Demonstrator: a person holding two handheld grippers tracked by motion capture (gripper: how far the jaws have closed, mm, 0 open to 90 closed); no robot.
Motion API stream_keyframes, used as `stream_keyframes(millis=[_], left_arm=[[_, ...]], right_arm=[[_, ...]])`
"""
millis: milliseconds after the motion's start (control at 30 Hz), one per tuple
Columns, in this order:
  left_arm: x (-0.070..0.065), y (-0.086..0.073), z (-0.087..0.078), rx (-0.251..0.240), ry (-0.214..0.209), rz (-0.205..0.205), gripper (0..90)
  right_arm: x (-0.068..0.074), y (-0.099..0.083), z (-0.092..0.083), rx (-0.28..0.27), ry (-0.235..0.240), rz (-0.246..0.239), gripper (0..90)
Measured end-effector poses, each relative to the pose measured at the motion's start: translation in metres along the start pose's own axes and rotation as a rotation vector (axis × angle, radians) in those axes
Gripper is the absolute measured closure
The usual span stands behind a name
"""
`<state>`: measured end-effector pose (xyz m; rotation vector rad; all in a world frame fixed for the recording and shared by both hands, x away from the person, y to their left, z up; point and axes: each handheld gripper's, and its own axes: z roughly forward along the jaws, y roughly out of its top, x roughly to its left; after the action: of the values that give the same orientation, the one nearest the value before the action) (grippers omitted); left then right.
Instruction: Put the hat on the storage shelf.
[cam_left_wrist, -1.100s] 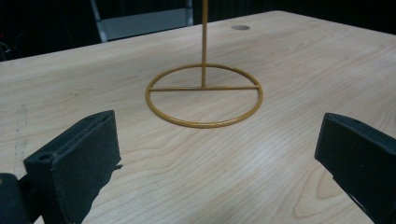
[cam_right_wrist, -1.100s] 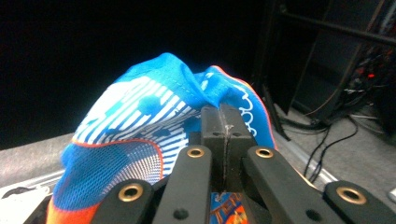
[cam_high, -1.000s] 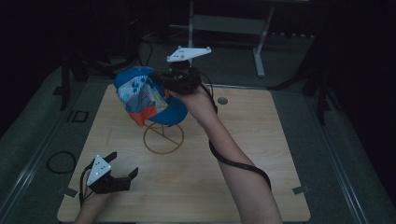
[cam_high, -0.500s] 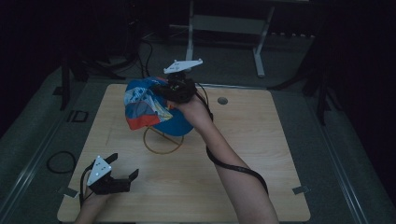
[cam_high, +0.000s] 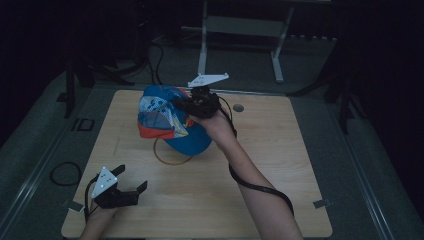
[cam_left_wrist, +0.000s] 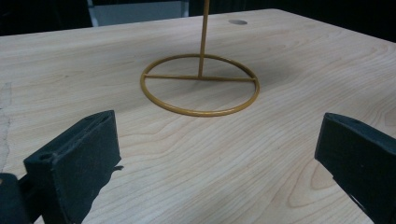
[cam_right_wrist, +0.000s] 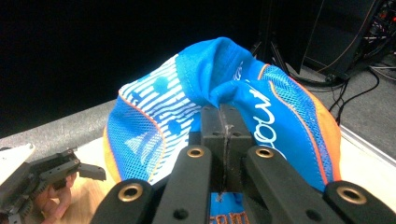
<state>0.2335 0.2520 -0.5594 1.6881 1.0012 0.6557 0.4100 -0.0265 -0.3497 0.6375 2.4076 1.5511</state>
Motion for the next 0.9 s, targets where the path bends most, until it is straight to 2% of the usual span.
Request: stream_keyframes(millis=[167, 267, 467, 567, 900], left_arm=[[-0.003, -0.003, 0.001, 0.019, -0.016, 0.009, 0.4], [-0.003, -0.002, 0.001, 0.003, -0.014, 0.006, 0.4], [0.000, -0.002, -0.001, -0.006, -0.010, -0.008, 0.4], [-0.001, -0.002, -0.001, -0.007, -0.013, -0.011, 0.4], [0.000, -0.003, 0.000, -0.004, -0.020, -0.016, 0.4]], right_arm=[[-0.001, -0.007, -0.005, 0.000, -0.002, 0.008, 90.0], [-0.003, -0.009, -0.008, -0.003, 0.002, 0.012, 88.8], [-0.001, -0.009, -0.009, -0.029, 0.004, 0.021, 76.0], [0.002, -0.010, -0.008, -0.028, 0.000, 0.008, 69.5], [0.004, -0.011, -0.006, -0.025, -0.003, -0.002, 68.0]])
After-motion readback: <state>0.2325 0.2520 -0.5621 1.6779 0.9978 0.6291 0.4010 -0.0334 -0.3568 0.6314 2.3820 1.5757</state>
